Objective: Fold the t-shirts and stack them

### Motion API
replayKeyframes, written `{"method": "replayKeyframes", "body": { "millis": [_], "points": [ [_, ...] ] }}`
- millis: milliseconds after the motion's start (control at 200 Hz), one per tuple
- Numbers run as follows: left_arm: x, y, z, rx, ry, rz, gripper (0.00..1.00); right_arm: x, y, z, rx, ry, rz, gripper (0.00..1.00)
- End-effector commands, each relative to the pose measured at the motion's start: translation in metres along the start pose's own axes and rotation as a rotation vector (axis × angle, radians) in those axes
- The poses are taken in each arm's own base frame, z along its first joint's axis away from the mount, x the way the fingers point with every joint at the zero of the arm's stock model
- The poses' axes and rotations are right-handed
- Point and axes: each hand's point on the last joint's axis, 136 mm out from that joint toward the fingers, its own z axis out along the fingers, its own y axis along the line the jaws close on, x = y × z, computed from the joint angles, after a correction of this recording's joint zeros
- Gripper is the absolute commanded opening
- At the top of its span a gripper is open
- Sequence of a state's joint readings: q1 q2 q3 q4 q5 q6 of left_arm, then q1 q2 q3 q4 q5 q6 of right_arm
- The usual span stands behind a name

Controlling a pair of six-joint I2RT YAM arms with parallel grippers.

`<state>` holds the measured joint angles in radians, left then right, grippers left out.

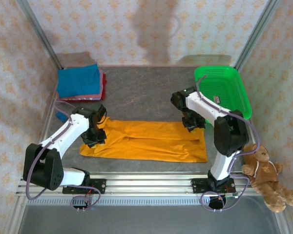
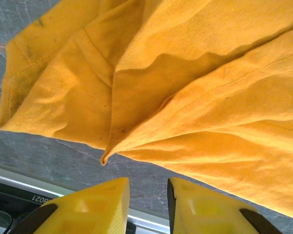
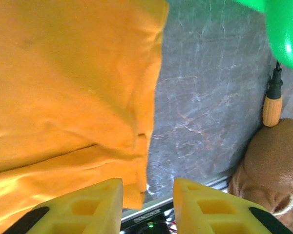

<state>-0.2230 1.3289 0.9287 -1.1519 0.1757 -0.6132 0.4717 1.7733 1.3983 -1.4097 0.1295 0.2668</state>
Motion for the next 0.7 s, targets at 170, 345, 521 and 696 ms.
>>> {"method": "replayKeyframes", "body": {
  "millis": [170,345,521,696],
  "points": [
    [-0.024,-0.030,-0.019,0.102,-0.060,0.020,0.40,-0.016,0.080,-0.049,-0.394,-0.142,0.086,0.34],
    [-0.052,-0.067,-0.007,0.172,-0.049,0.068,0.40,-0.021,0.096,-0.052,-0.441,-0.149,0.096,0.34],
    [-0.075,-0.084,0.007,0.152,-0.045,0.119,0.40,-0.014,0.089,-0.043,-0.401,-0.137,0.067,0.35],
    [-0.081,-0.094,0.022,0.163,-0.019,0.118,0.40,-0.007,0.087,-0.036,-0.393,-0.127,0.071,0.35]
  ]
}}
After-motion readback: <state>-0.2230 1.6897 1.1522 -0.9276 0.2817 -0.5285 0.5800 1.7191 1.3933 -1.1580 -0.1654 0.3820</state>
